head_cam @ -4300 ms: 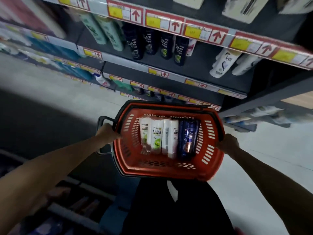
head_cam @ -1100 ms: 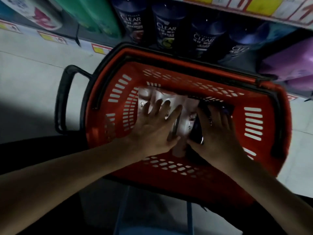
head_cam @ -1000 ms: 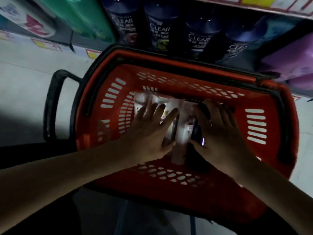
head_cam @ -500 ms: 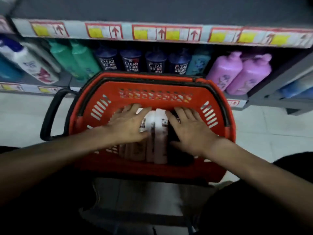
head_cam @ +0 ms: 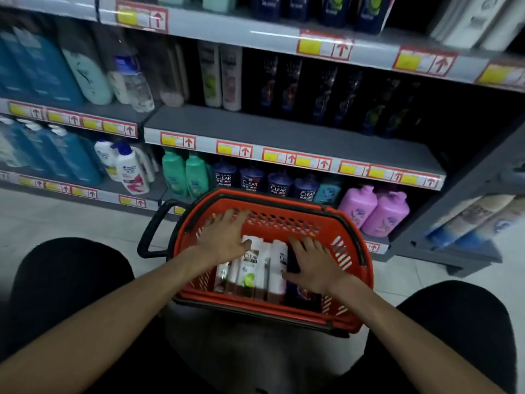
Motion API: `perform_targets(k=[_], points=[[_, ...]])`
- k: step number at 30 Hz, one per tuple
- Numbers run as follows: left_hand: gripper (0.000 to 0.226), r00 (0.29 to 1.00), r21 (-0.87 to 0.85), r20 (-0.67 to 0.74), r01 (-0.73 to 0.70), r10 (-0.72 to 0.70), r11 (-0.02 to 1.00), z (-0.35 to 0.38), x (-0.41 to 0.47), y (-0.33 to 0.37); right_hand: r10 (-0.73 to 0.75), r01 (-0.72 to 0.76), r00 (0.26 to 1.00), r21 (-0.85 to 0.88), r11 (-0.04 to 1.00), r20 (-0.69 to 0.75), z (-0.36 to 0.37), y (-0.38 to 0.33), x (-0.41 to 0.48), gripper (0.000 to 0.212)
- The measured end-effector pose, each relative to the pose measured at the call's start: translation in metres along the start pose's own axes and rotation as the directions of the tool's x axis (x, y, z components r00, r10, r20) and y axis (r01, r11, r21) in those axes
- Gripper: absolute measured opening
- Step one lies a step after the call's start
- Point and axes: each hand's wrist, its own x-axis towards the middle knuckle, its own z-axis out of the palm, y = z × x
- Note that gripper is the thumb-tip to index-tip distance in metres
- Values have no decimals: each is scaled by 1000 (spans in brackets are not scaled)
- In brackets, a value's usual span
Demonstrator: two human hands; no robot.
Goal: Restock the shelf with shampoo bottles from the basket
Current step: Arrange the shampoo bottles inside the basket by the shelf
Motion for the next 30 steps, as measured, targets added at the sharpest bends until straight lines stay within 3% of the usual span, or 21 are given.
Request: perform_targets(k=[4,8,13,18,21,25,30], points=[[86,1000,-53,-18,-17,16,998,-2,-1,-5,19,-15,999,-142,990,27,-25,-13,0,96],[86,997,-46,-60,-52,49,998,-3,0,-7,-99,97,995,-94,991,-26,-58,-36,10,81],[83,995,-6,-95,-33,33,999,0,7,-18,-175,171,984,-152,974,-17,-61,-31,27,82],[85,999,-21,34,-4,5,1000,16,15,-14,-187,199,978,-147,969,95,-27,-16,37,84],[85,992,39,127,17,-22,999,33,18,-17,-152,193,973,-245,950,175,-15,-12,46,87],[89,973,54,223,52,-62,997,50,30,-12,-241,275,948,-150,950,210,-15,-8,62,71],[81,969,53,239,60,-71,997,63,41,-12,-232,313,920,-234,921,316,-15,5,72,47]])
